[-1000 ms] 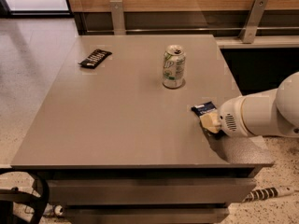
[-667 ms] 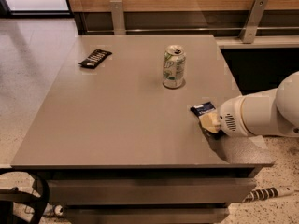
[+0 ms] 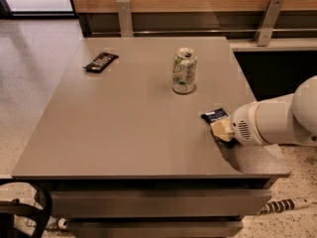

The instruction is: Move rxbar blueberry near rxbar chocolate

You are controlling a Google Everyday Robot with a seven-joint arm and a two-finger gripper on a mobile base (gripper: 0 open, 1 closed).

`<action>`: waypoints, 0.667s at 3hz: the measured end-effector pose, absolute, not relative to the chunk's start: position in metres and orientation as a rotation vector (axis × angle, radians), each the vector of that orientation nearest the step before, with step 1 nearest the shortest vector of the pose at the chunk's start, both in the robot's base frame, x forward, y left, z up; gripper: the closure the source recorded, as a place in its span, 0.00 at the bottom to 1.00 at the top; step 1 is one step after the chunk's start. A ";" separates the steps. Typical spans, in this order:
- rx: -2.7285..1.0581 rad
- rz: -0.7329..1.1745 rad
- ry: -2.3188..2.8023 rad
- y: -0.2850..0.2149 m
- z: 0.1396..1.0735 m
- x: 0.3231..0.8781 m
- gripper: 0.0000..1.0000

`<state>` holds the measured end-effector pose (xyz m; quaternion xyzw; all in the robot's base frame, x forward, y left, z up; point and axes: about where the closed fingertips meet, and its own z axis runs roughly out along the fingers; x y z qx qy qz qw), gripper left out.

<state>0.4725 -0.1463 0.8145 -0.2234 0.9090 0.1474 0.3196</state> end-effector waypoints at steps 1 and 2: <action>-0.588 0.387 2.389 -0.146 0.815 0.473 1.00; -0.645 0.282 2.334 -0.154 0.860 0.483 1.00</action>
Offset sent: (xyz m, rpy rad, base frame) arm 0.0448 -0.0330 0.1998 -0.3071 -0.3241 0.0729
